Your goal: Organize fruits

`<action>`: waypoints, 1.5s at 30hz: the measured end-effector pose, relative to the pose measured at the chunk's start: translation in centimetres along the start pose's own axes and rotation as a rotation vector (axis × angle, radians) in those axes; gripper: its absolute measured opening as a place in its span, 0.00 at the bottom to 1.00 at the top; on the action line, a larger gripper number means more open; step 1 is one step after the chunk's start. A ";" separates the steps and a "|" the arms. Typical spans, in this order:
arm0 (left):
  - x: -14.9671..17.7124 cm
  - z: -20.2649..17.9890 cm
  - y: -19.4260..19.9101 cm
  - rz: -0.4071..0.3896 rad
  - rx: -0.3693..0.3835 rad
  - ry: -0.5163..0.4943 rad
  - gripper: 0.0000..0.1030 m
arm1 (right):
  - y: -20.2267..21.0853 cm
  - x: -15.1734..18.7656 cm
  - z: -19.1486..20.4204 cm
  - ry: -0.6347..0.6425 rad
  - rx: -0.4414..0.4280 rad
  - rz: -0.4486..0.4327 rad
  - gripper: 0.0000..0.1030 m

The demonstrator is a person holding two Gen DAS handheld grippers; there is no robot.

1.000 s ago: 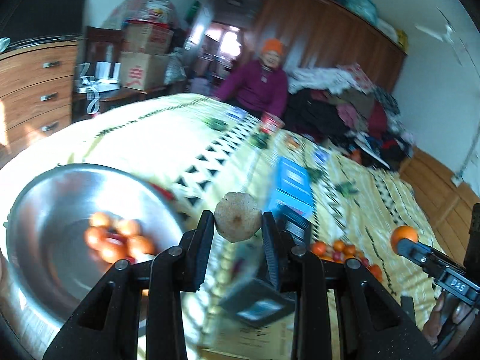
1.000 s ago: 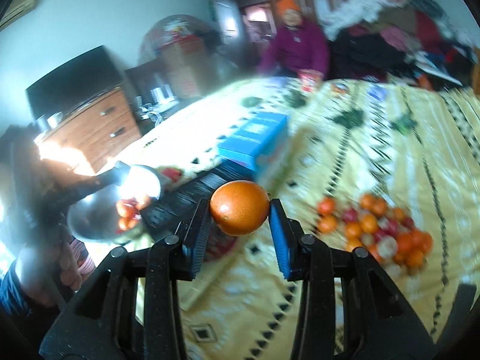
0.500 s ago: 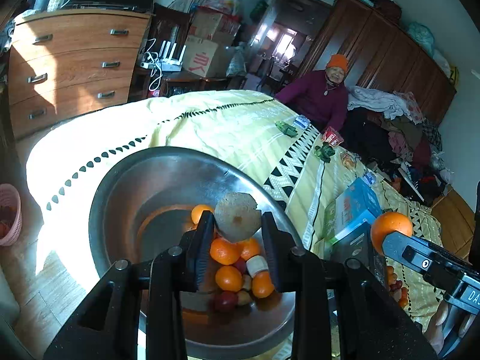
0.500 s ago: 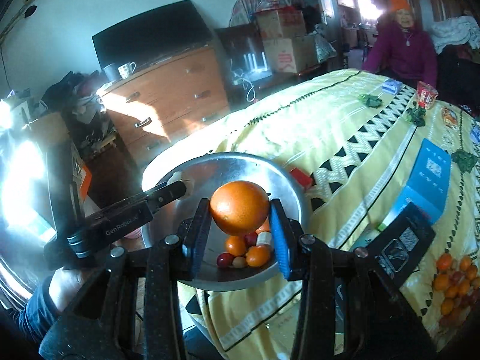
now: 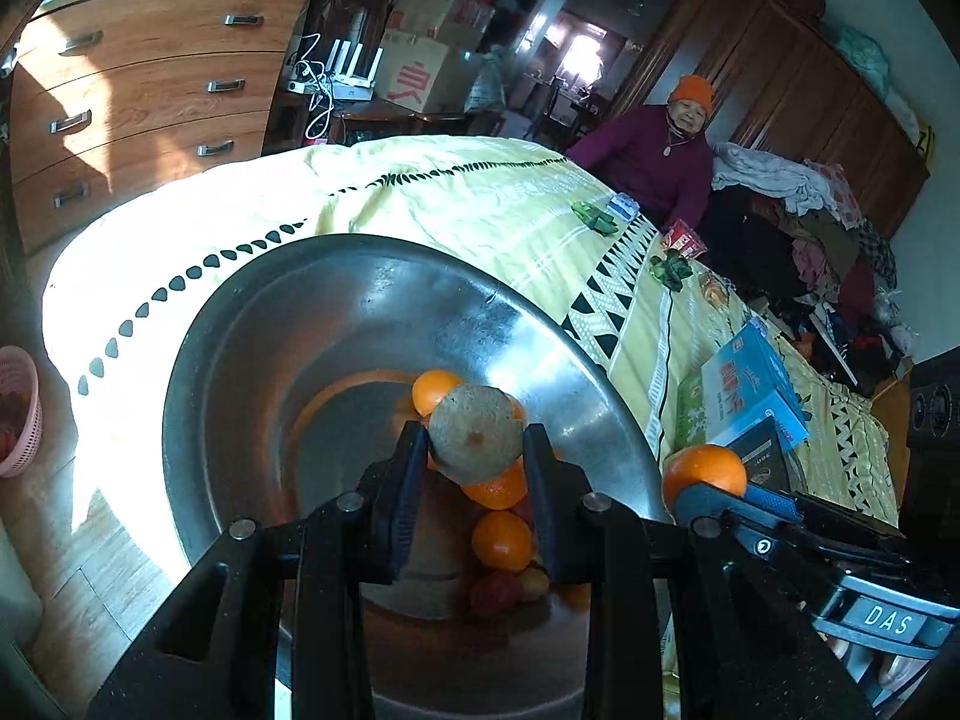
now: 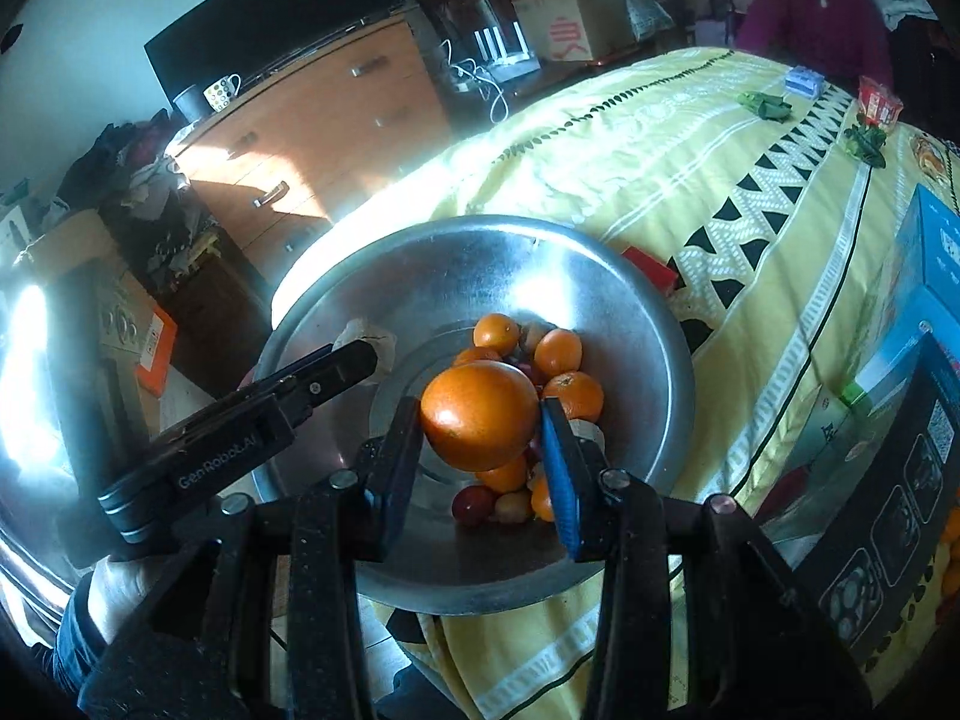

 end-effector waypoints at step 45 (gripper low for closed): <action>3.9 -10.2 8.2 -0.134 -0.085 -0.124 0.74 | 24.2 34.1 -23.4 -0.578 0.416 -0.129 0.81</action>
Point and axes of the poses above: each gripper's, at about its wrist camera, not at the fingertips, and y roughly against the way its jaws point, z to its left, x to its underside, the point moved 8 cm from there along -y, roughly the way its jaws point, and after that the axes turned 6 degrees about z, right-handed, at the moved point
